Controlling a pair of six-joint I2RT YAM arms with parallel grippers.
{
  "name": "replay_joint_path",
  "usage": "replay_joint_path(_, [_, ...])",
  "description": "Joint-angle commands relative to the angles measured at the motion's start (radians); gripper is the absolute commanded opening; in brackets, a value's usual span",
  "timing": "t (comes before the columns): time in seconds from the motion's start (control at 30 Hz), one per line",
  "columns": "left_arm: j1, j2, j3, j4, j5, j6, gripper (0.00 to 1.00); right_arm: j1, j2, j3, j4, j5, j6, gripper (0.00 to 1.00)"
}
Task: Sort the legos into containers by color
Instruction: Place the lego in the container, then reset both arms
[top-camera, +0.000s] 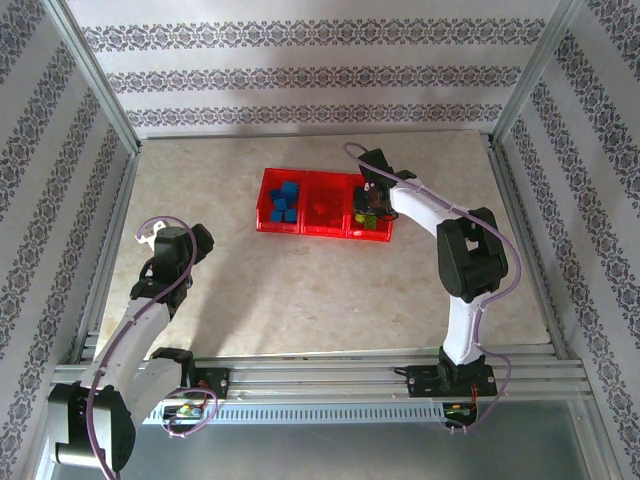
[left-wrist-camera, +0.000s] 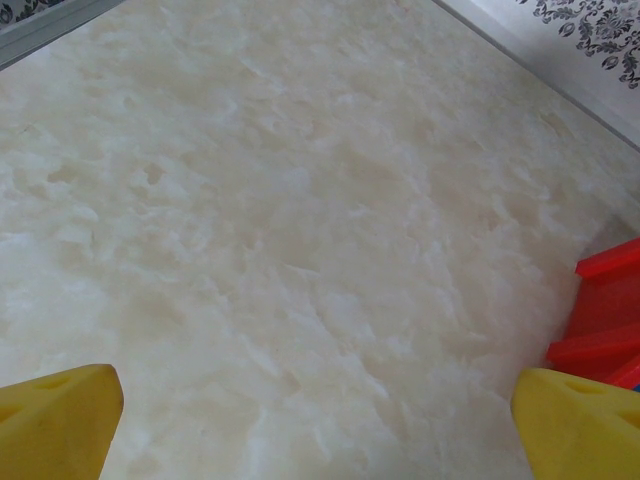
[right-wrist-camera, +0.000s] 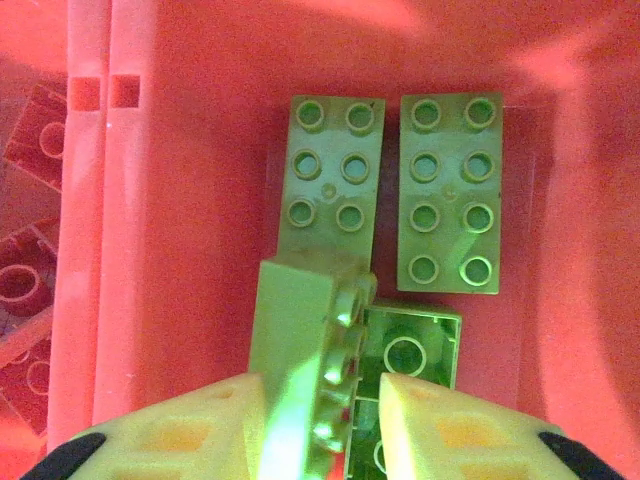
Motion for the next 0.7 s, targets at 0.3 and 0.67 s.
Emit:
replay_joint_path(0.3, [0.015,-0.001,0.011,0.004,-0.003,-0.001,1.00,-0.008,-0.070,-0.017,-0.013,-0.003,-0.007,0.38])
replay_joint_path(0.67, [0.015,-0.033,0.023,-0.020,-0.032,0.016,1.00,-0.006,-0.337,-0.152,-0.004,0.076,-0.033,0.53])
